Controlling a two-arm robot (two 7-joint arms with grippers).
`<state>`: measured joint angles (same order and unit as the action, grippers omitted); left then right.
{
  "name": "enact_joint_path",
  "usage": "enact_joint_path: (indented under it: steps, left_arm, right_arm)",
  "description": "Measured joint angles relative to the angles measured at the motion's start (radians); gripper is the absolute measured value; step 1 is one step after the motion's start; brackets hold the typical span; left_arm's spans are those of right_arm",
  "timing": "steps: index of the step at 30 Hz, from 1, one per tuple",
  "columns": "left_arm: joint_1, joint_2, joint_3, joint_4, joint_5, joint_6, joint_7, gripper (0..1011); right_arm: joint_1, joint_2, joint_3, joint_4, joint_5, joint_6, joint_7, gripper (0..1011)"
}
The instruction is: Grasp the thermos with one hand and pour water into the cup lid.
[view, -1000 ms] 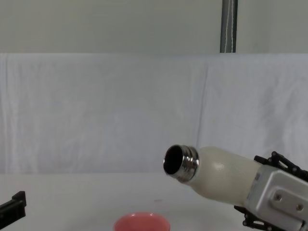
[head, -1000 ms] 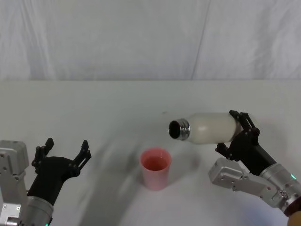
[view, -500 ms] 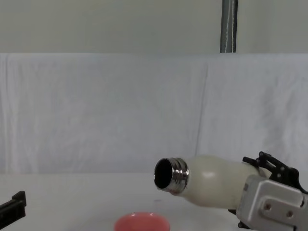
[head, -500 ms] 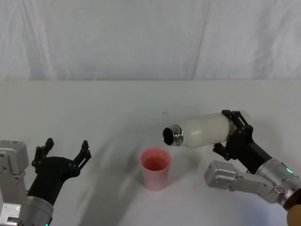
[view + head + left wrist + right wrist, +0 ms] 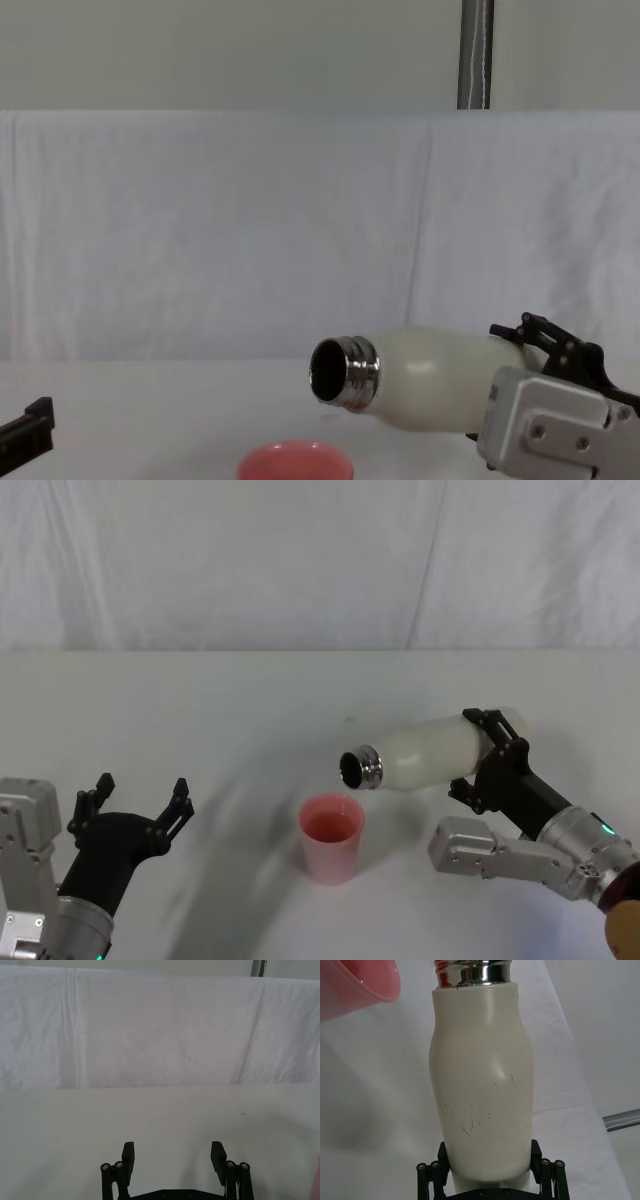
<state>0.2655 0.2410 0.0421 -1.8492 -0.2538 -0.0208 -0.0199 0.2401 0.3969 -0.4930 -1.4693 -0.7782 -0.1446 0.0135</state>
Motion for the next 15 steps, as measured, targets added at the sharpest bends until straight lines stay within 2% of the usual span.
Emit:
enact_joint_path:
  steps: [15]
  left_arm:
    - [0.000, 0.000, 0.000, 0.000, 0.000, 0.000, 0.000, 1001]
  right_arm:
    - [0.054, -0.007, -0.038, 0.054, -0.026, -0.017, -0.026, 959]
